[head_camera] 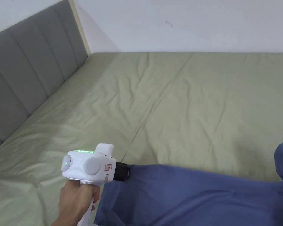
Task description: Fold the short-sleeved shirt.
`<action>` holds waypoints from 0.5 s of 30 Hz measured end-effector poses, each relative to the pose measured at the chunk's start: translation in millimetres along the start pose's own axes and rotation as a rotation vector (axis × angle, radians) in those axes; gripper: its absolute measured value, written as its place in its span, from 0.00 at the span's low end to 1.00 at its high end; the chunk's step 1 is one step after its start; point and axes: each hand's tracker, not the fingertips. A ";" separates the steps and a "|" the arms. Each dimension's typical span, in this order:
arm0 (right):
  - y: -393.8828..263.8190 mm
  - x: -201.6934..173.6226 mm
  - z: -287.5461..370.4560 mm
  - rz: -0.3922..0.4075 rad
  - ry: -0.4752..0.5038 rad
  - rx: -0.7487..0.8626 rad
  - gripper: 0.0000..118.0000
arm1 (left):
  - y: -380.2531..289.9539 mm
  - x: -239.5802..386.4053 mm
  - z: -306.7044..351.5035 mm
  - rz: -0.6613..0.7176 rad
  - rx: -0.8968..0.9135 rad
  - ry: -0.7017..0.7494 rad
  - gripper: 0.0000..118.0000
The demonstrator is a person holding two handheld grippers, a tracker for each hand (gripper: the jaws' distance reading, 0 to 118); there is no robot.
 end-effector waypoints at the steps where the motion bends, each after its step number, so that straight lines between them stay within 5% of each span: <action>1: 0.7 0.1 -0.1 -0.001 0.002 -0.001 0.07 | 0.1 0.7 1.8 -0.025 -0.002 0.013 0.41; 2: 1.3 0.0 -0.1 -0.007 0.005 -0.001 0.07 | -0.1 5.4 7.1 -0.048 0.001 0.021 0.18; 3: 2.1 -0.3 -0.4 -0.017 0.014 -0.005 0.07 | 0.3 7.6 11.0 -0.041 0.005 0.007 0.05; 15: 6.6 -11.2 17.6 -0.035 0.002 0.023 0.07 | -9.1 18.0 58.4 -0.088 0.164 -0.035 0.04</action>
